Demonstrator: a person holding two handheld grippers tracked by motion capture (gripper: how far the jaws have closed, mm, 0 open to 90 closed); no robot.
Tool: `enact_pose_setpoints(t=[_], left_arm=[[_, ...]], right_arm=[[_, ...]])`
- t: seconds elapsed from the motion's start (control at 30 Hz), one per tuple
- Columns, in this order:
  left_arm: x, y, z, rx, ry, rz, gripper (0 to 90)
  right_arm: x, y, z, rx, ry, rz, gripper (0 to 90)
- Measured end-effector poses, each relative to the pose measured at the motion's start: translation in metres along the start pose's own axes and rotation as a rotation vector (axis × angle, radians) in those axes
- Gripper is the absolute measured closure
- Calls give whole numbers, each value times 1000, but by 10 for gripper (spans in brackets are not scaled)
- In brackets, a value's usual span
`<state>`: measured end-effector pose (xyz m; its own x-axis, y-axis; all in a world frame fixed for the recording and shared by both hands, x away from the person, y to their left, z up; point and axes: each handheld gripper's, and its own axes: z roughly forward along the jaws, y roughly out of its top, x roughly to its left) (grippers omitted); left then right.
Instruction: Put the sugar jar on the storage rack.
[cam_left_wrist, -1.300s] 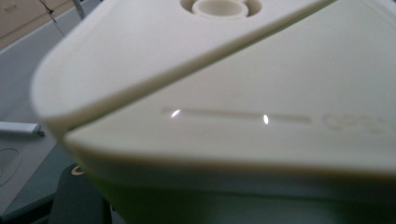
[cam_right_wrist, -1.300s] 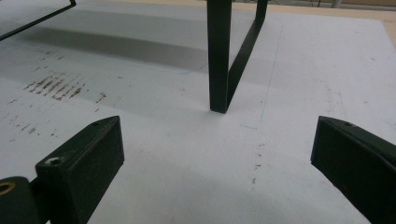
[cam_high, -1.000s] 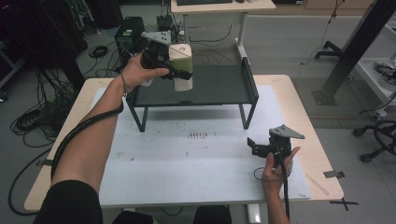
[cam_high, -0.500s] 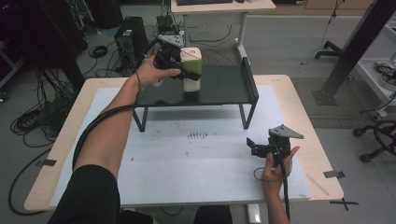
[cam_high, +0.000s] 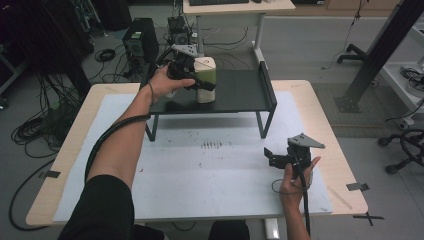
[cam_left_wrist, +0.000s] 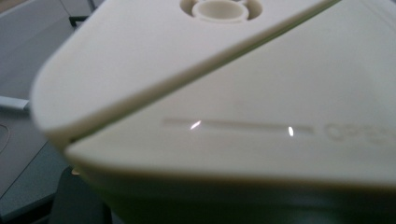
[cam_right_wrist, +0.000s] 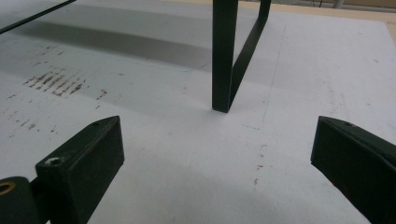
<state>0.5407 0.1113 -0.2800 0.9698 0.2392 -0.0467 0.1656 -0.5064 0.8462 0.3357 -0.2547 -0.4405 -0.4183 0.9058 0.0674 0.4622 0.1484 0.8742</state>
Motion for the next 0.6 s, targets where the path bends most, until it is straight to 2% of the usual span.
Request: enact_pose_setpoints(t=[0.6], left_arm=[[0,-1,0,-6,6,-4,287]], right_arm=[[0,0,0,8,-10,5,25]])
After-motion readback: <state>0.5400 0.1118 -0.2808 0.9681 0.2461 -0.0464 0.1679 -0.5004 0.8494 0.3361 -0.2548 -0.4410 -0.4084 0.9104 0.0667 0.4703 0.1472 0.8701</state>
